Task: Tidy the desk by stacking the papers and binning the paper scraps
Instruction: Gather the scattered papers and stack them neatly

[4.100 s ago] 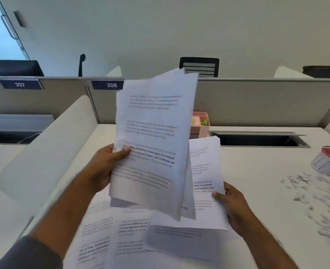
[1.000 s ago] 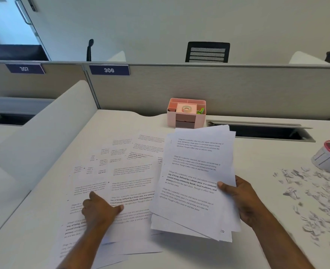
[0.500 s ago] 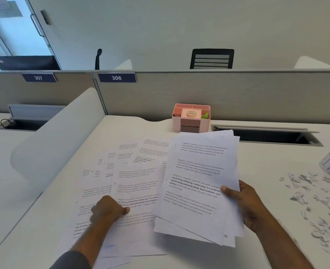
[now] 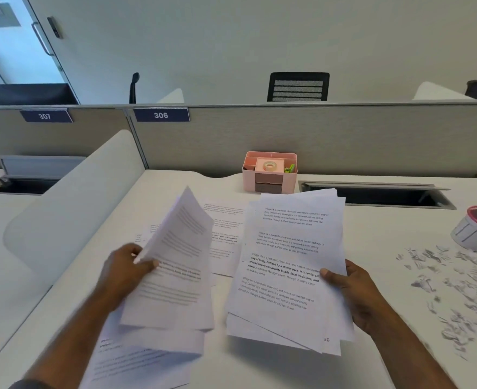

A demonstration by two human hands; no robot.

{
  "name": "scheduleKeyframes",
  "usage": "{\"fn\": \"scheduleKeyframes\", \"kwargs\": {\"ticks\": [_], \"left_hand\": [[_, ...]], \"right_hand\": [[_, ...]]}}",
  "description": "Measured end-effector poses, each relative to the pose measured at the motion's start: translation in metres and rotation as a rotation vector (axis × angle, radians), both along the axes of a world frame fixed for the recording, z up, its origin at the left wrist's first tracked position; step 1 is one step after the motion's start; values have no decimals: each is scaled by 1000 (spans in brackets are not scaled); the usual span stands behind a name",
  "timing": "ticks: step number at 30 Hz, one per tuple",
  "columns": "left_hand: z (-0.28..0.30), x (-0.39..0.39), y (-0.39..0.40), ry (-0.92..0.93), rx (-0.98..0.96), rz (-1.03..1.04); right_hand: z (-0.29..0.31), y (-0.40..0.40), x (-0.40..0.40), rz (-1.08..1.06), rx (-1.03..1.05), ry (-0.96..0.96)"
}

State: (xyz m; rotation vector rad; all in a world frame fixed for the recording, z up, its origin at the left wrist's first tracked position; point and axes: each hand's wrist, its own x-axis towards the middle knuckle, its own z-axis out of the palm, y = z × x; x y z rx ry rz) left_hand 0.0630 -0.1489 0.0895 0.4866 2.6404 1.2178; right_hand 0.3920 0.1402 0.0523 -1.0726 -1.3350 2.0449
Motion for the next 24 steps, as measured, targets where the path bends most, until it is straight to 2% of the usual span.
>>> {"fn": "scheduleKeyframes", "kwargs": {"ticks": [4,7,9,13,17,19,21,24], "left_hand": [[53,-10,2,7,213,-52],[81,-4,8,-199,461,-111],[87,6,17,-352,551,-164],[68,31,48,-539,584,-217],[31,57,81,-669,483,-243],[10,69,94,-567,363,-238],[-6,79,102,-332,208,-259],[-15,86,111,-146,170,-281]], "right_hand": [[-1,2,-2,-15,8,-11],[1,0,-5,-15,11,-2],[3,-2,-8,-6,12,6],[11,-9,-14,55,14,14],[20,-16,-22,93,17,28],[24,-18,-24,108,4,49],[26,-19,-24,143,-9,61],[26,-18,-20,172,-9,56]]}}
